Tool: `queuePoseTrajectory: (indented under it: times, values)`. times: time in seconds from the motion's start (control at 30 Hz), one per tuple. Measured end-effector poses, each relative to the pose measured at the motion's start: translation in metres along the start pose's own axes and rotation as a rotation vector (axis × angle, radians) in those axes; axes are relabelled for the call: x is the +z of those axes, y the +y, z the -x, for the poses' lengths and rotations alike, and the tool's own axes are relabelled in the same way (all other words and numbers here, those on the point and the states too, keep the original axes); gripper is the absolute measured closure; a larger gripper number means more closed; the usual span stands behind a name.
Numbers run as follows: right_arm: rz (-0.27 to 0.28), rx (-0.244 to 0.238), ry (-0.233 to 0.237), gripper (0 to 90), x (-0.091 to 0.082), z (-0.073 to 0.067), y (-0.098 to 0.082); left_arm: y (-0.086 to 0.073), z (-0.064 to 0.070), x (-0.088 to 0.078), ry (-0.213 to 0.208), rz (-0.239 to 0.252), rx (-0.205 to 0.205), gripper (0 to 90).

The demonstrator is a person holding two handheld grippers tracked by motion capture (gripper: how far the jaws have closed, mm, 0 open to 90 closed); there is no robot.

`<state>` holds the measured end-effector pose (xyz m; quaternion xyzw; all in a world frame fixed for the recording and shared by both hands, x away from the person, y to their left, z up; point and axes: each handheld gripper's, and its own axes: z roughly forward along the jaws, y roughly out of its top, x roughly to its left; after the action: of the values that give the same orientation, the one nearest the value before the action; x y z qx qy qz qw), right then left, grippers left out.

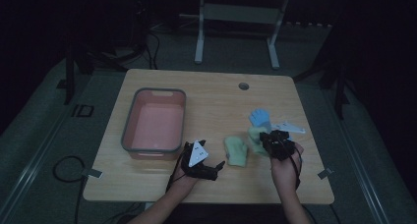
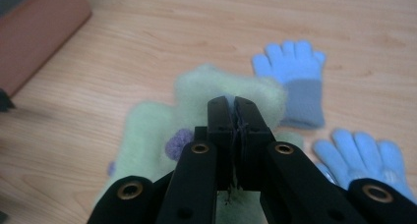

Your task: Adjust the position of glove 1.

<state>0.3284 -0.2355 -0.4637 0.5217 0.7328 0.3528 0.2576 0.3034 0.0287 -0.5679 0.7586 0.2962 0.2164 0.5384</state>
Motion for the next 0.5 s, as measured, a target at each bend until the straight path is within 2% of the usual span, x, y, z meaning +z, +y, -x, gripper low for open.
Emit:
queuePoseTrajectory:
  times: [0.13,0.23,0.4,0.5]
  values:
    - [0.002,-0.018,0.024,87.1,0.004,-0.019,0.004,0.000,0.000,-0.001,-0.001,0.004,-0.001,0.3]
    - [-0.012,-0.013,0.040,87.1,0.012,-0.029,0.004,0.000,0.000,-0.001,-0.001,0.005,-0.003,0.3]
    - [-0.032,-0.008,0.060,87.1,0.026,-0.040,-0.001,0.000,-0.002,-0.001,-0.001,0.008,-0.017,0.3]
    - [-0.049,-0.020,0.055,87.0,0.032,-0.045,-0.006,0.000,-0.002,-0.001,-0.002,0.008,-0.013,0.3]
